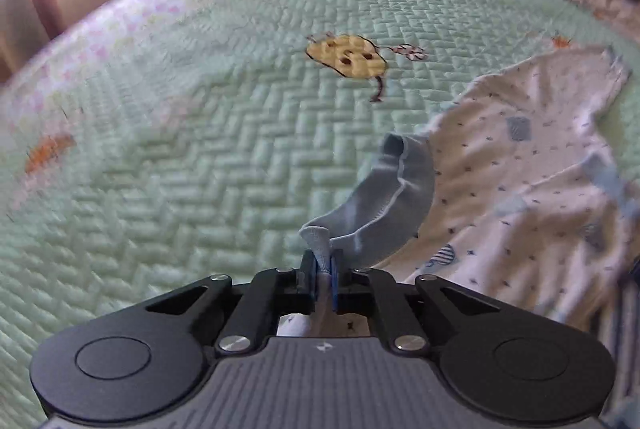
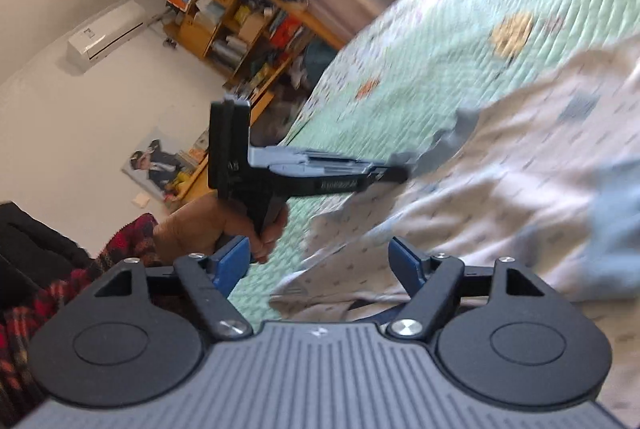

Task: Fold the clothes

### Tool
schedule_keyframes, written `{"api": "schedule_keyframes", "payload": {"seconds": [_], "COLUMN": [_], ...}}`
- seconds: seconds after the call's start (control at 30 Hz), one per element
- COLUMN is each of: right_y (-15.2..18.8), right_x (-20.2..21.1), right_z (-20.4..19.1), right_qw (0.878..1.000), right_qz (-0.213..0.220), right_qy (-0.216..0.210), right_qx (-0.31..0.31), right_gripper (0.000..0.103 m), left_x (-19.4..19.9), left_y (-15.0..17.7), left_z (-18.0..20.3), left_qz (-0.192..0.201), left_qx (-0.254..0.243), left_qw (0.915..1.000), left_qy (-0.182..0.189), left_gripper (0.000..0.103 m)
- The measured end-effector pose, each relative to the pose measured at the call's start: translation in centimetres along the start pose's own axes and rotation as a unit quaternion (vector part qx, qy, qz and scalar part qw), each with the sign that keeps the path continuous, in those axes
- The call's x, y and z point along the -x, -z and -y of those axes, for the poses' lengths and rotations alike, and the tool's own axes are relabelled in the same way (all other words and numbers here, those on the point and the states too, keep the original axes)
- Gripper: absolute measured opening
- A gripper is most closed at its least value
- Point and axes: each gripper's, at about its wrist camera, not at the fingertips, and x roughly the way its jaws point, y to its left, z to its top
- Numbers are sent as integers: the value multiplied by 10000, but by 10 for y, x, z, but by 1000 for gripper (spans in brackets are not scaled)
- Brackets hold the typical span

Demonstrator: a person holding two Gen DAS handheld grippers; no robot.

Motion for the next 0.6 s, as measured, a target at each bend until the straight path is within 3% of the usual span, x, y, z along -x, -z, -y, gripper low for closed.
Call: {"api": "schedule_keyframes", "payload": {"seconds": [0.07, 0.23, 0.3, 0.37, 0.47, 0.5, 0.53, 0.6], "right_y": [-1, -2, -1, 0, 2, 1, 1, 1], "right_x": [5, 0, -4, -9, -11, -10, -10, -10], "right_z": [6, 24, 31, 39, 44, 44, 43, 44], "right_qw": [9993, 9987, 9983, 9982, 9985, 9986, 9987, 9987], "right_qz": [287, 333, 339, 252, 206, 221, 237, 226], "right_qy": [190, 370, 462, 546, 515, 485, 455, 456], "right_qx": [109, 142, 127, 72, 1, 11, 21, 23], "right_gripper": [78, 78, 78, 78, 78, 78, 78, 78], "left_x": [-3, -16, -13, 1, 29, 34, 37, 38], "left_y": [-7, -13, -14, -13, -1, 5, 13, 30], "left_z": [0, 1, -7, -24, -45, -50, -55, -62], "left_qz": [68, 32, 240, 525, 771, 710, 621, 414], "left_qx": [-80, -403, -241, 235, 809, 897, 996, 1189], "left_qw": [9997, 9971, 9958, 9959, 9931, 9929, 9926, 9918], "left_qy": [-238, -650, -854, -691, -342, -321, -299, -237], "left_gripper": [7, 7, 3, 8, 38, 60, 73, 74]}}
